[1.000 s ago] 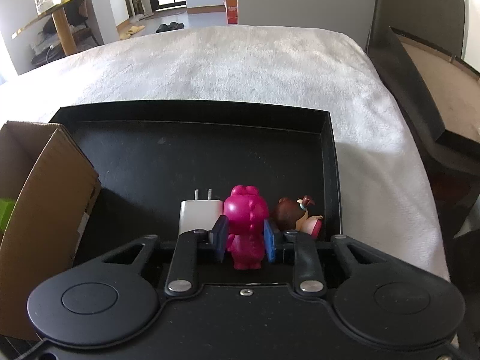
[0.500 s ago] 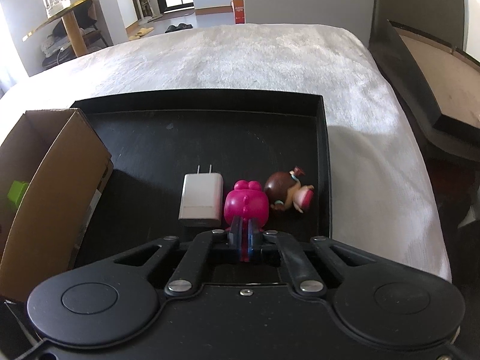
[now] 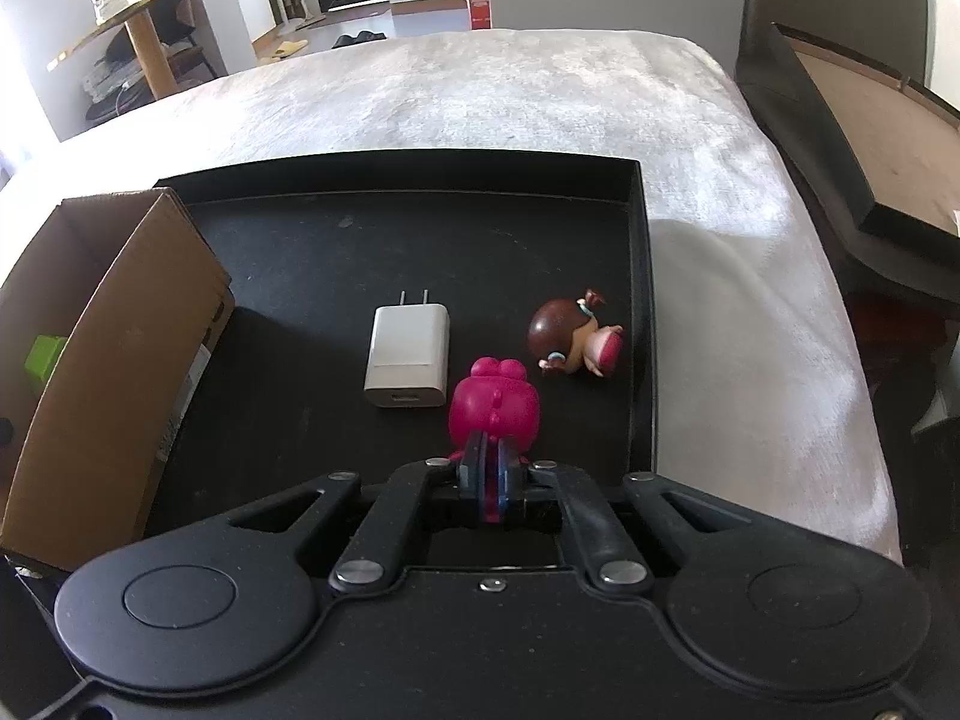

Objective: Organize rigid objects
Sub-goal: 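Lift the pink figure with the right tool and carry it over the box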

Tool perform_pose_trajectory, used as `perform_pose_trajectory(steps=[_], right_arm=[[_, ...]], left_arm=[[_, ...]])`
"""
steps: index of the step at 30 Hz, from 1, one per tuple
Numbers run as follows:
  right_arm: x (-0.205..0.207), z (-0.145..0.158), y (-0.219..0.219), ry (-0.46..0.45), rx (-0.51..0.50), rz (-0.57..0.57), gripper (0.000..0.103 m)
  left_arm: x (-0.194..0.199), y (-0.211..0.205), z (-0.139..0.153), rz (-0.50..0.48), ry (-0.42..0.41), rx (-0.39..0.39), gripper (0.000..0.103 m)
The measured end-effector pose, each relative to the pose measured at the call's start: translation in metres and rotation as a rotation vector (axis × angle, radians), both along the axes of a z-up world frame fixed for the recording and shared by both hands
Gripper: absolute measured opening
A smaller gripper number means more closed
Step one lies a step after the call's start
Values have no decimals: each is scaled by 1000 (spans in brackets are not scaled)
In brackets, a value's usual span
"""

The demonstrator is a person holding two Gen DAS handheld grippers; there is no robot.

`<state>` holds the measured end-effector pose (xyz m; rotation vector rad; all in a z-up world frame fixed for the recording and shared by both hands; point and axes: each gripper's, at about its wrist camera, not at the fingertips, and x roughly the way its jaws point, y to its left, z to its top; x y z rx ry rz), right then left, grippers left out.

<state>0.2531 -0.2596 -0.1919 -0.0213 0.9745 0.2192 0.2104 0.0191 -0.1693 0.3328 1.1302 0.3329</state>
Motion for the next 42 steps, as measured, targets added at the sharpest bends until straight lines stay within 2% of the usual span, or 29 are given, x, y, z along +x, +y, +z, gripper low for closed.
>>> perform_pose_trajectory(steps=[4, 16, 20, 26, 42], right_arm=[[6, -2, 5, 8, -19, 5, 16], [9, -4, 9, 3, -40, 18, 17], [16, -8, 13, 20, -46, 12, 24], [12, -6, 14, 10, -50, 0, 22], [-11, 38, 29, -72, -36, 33, 21]], left_arm=[[0, 0, 1, 0, -2, -2, 26], [-1, 3, 2, 3, -6, -17, 26], [-2, 5, 2, 2, -7, -25, 26], [-3, 8, 5, 8, -13, -44, 25], [-3, 11, 7, 17, -24, -65, 24]])
